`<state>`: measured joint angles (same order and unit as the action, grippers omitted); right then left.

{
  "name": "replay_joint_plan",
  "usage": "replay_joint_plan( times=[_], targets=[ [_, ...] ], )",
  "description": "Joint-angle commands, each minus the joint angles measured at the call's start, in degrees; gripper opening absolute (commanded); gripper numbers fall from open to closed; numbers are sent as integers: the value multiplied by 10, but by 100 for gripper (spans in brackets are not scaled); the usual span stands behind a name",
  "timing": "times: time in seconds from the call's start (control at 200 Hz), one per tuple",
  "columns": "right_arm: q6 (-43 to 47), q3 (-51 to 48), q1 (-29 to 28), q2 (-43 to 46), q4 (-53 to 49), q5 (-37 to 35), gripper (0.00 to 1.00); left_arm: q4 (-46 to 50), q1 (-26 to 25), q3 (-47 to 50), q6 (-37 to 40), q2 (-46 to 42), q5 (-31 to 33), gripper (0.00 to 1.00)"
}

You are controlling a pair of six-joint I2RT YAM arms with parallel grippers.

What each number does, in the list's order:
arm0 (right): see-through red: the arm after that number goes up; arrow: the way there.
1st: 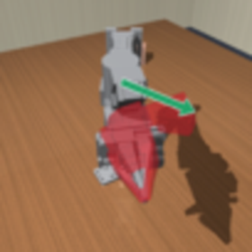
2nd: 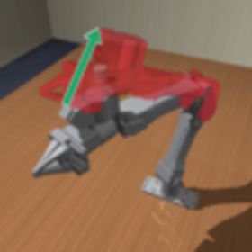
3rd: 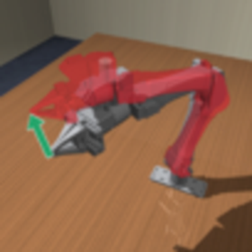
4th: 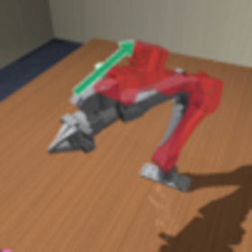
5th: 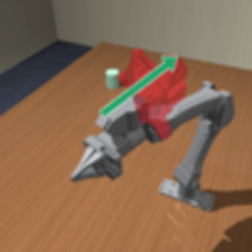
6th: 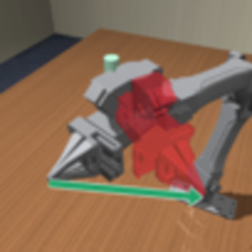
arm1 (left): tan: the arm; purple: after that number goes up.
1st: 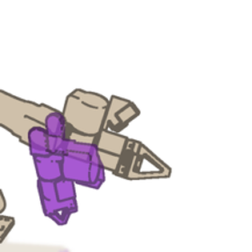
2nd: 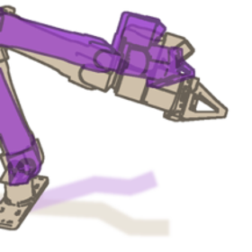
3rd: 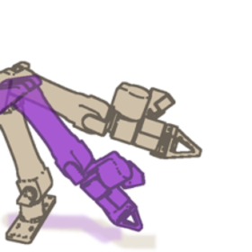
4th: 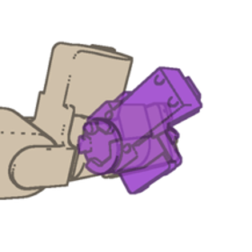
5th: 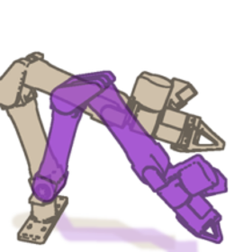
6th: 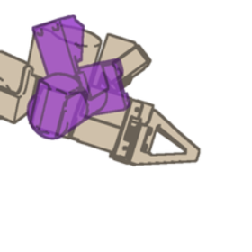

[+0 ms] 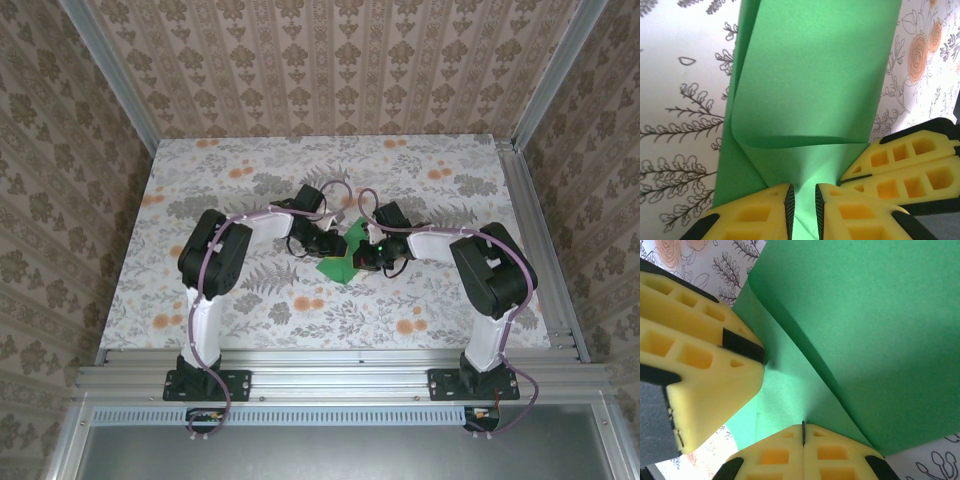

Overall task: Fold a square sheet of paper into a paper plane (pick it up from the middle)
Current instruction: Fold the triangle a second time at the center of the table.

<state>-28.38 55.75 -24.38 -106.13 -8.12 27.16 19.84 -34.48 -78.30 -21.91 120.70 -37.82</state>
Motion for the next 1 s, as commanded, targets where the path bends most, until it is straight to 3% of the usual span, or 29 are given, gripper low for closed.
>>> replay_joint_plan(
  times=[0.0, 0.405, 0.695, 0.995],
  targets=[
    [23, -16, 0, -11, -68, -42, 0, -3, 12, -14, -19, 19, 43, 23],
    [36, -15, -3, -17, -84, -57, 0, -20, 22, -43, -37, 13, 42, 23],
    [35, -12, -3, -14, -83, -56, 0, -46, 8, 11, -78, -43, -5, 24],
    [36, -12, -4, -10, -88, -58, 0, -54, -4, -6, -87, 2, -13, 24]
  ],
)
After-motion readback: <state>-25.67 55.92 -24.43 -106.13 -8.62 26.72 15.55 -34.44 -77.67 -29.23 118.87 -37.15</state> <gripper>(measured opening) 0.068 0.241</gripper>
